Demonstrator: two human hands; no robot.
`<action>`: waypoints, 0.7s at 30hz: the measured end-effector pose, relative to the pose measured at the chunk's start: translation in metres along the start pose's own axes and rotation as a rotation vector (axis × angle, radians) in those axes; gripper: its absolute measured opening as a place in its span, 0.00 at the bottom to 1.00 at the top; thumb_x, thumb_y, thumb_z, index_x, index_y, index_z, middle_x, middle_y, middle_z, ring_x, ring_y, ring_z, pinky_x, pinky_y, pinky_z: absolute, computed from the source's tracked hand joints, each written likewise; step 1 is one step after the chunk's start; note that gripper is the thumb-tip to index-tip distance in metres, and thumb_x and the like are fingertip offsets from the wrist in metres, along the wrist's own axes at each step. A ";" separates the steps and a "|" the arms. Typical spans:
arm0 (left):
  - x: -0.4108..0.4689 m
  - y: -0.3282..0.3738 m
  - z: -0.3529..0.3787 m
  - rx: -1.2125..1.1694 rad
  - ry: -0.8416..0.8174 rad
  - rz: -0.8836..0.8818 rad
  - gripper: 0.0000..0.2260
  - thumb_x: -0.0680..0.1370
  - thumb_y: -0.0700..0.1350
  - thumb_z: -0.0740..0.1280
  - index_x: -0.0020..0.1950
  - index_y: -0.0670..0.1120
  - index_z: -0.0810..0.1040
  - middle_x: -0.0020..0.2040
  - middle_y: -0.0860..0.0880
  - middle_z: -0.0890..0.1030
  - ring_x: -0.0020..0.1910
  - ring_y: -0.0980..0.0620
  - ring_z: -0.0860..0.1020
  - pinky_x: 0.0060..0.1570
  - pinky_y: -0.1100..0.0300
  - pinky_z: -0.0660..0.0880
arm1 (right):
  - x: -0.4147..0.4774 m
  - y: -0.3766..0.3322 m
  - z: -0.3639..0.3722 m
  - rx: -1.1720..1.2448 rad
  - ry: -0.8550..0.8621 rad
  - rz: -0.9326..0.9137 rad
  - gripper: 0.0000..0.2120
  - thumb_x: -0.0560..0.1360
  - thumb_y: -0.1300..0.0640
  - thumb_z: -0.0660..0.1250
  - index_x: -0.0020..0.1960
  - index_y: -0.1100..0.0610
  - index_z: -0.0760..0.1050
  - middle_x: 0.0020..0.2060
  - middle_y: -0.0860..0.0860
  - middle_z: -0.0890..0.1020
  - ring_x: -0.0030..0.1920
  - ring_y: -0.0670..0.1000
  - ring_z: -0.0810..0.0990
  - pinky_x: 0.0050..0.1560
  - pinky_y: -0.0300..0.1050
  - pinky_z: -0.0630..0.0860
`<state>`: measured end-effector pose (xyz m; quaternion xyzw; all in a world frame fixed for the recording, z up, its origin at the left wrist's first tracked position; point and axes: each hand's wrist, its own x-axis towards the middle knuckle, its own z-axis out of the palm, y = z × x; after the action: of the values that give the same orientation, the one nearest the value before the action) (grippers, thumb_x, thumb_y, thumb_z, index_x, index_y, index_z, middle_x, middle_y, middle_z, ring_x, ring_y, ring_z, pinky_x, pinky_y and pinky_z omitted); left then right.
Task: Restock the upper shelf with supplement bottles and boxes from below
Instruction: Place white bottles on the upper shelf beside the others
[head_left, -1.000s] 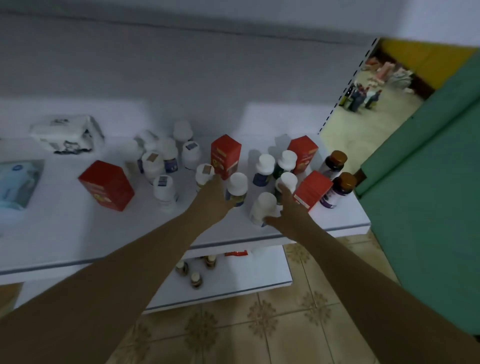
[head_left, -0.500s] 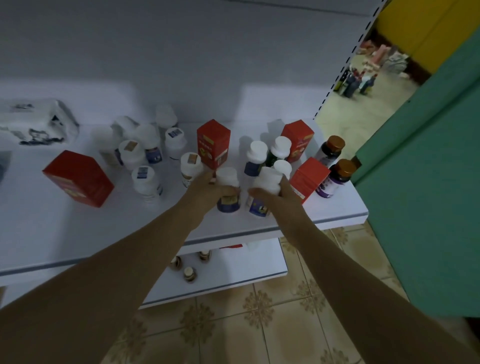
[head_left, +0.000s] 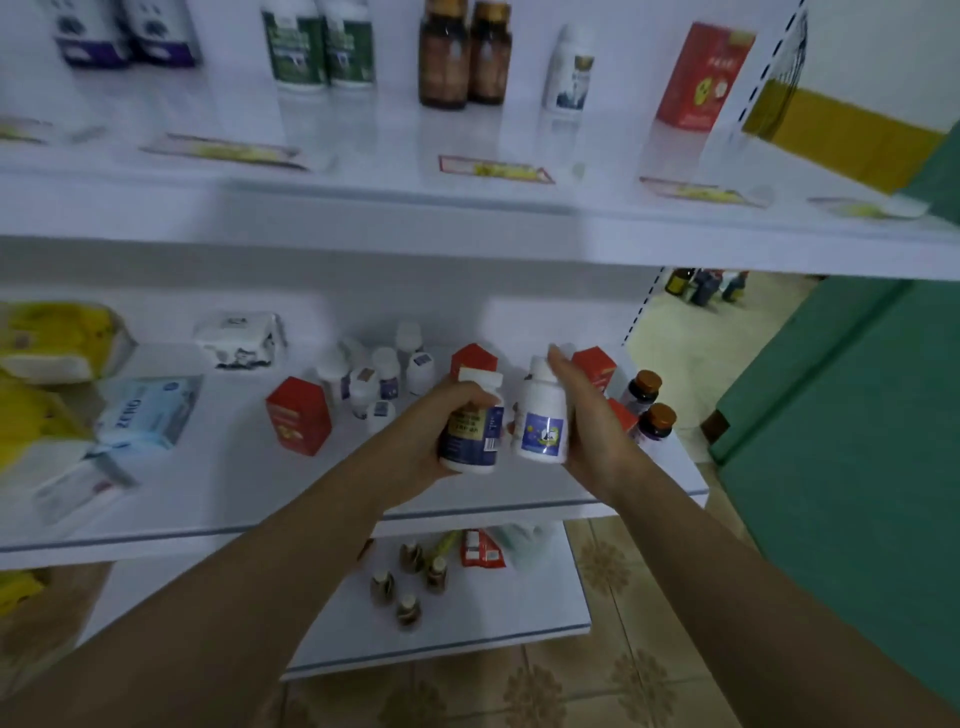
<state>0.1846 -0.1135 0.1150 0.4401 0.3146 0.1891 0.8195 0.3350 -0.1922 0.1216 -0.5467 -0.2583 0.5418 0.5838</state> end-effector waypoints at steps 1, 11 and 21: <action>-0.012 0.007 0.003 0.013 0.001 0.015 0.04 0.75 0.42 0.63 0.49 0.49 0.74 0.36 0.50 0.81 0.35 0.53 0.80 0.42 0.57 0.74 | -0.011 -0.006 0.009 -0.005 -0.021 -0.015 0.16 0.77 0.41 0.59 0.43 0.51 0.77 0.32 0.51 0.82 0.33 0.49 0.80 0.41 0.45 0.77; -0.135 0.059 0.019 0.064 -0.103 0.165 0.10 0.73 0.45 0.65 0.54 0.47 0.71 0.45 0.45 0.78 0.42 0.48 0.77 0.49 0.52 0.73 | -0.117 -0.054 0.086 -0.105 -0.028 -0.120 0.19 0.74 0.37 0.61 0.43 0.52 0.77 0.33 0.52 0.83 0.33 0.51 0.82 0.48 0.50 0.78; -0.224 0.117 0.020 0.114 -0.138 0.345 0.04 0.75 0.43 0.64 0.47 0.46 0.70 0.40 0.45 0.78 0.39 0.48 0.77 0.41 0.55 0.75 | -0.177 -0.106 0.160 -0.141 -0.109 -0.284 0.19 0.76 0.39 0.59 0.48 0.55 0.76 0.33 0.52 0.84 0.31 0.50 0.82 0.39 0.45 0.78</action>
<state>0.0309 -0.1939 0.2995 0.5451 0.1877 0.2782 0.7683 0.1795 -0.2771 0.3131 -0.5143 -0.4016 0.4631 0.5998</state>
